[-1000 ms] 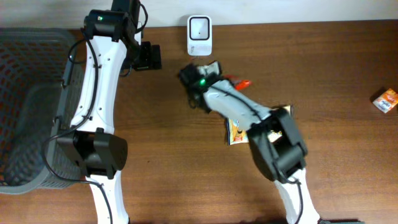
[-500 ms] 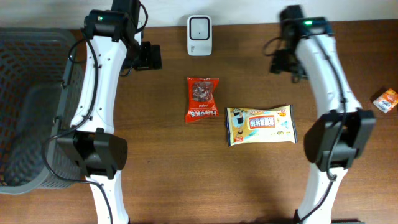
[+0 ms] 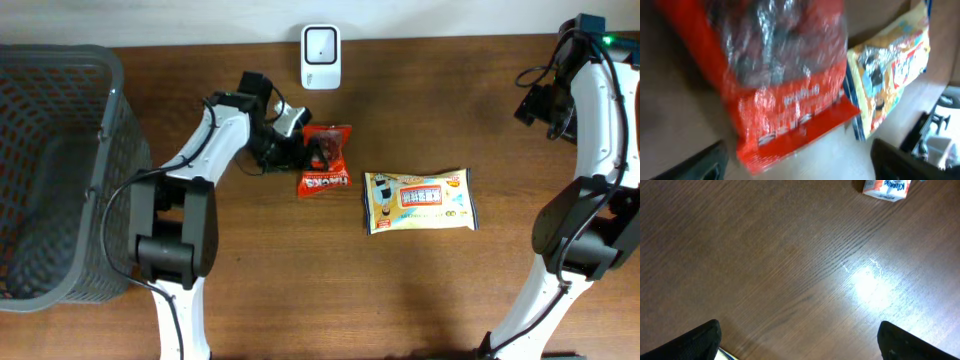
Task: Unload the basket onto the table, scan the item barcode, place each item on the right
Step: 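Grasp the red bag with the left gripper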
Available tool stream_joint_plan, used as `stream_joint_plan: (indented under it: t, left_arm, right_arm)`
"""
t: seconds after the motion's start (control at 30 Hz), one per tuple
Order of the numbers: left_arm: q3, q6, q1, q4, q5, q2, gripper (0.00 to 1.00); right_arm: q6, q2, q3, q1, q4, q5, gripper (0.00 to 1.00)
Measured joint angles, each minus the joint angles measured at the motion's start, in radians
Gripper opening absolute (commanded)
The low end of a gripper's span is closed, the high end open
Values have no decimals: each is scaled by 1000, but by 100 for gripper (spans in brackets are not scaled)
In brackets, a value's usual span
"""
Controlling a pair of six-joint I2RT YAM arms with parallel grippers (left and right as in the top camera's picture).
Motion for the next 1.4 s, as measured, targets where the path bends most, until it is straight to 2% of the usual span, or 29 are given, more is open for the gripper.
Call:
stream_joint_plan:
  t: [0.03, 0.07, 0.1, 0.13, 0.17, 0.2, 0.23, 0.3, 0.37, 0.57, 0.6, 0.7, 0.8, 0.87, 0.93, 1.07, 1.17, 1.23, 1.27, 1.3, 1.33, 1.37, 1.4]
  left_arm:
    - [-33, 5, -6, 83, 6, 0, 79]
    - [-68, -20, -19, 171, -29, 0, 79]
    - [-99, -51, -35, 201, -79, 0, 75]
    - [-102, -65, -40, 214, -97, 0, 64]
    - [-108, -78, -56, 253, -151, 0, 35]
    - [-108, -85, -64, 260, -183, 0, 2]
    - [-108, -94, -72, 262, -209, 3, 0]
    - [-103, -100, -77, 255, -232, 8, 0]
    - [-49, -100, -81, 163, -307, 9, 0]
    - [307, -100, -84, -125, -903, 32, 0]
    - [357, -100, -83, -143, -1121, 32, 0]
    - [358, -100, -84, -161, -1371, 33, 0]
    - [357, -100, -85, -143, -1520, 72, 0]
    - [346, -99, -87, -198, -1616, 147, 0]
    - [337, -100, -113, -202, -1611, 160, 0]
    - [330, -100, -324, -172, -1486, 160, 0]
    - [296, -100, -490, -140, -1364, 160, 0]
    - [296, -100, -533, -129, -1257, 160, 0]
    - [296, -100, -542, -135, -1172, 160, 11]
    - [296, -100, -547, -146, -1110, 160, 48]
    - [338, -100, -549, -188, -972, 161, 69]
    - [387, -98, -545, -225, -911, 163, 75]
    - [518, -101, -530, -301, -807, 163, 62]
  right_arm:
    - [0, 0, 0, 0, 4, 0, 99]
    - [0, 0, 0, 0, 1, 0, 99]
    - [0, 0, 0, 0, 0, 0, 99]
    - [0, 0, 0, 0, 1, 0, 99]
    - [0, 0, 0, 0, 1, 0, 99]
    - [0, 0, 0, 0, 1, 0, 99]
    - [0, 0, 0, 0, 1, 0, 99]
    - [0, 0, 0, 0, 1, 0, 99]
    - [0, 0, 0, 0, 1, 0, 99]
    - [0, 0, 0, 0, 1, 0, 99]
    - [0, 0, 0, 0, 1, 0, 99]
    - [0, 0, 0, 0, 1, 0, 99]
    - [0, 0, 0, 0, 1, 0, 99]
    - [0, 0, 0, 0, 1, 0, 99]
    - [0, 0, 0, 0, 1, 0, 99]
    - [1, 0, 0, 0, 1, 0, 99]
    - [0, 0, 0, 0, 1, 0, 99]
    - [0, 0, 0, 0, 1, 0, 99]
    - [0, 0, 0, 0, 1, 0, 99]
    - [0, 0, 0, 0, 1, 0, 99]
    - [0, 0, 0, 0, 1, 0, 99]
    - [0, 0, 0, 0, 2, 0, 99]
    - [0, 0, 0, 0, 2, 0, 99]
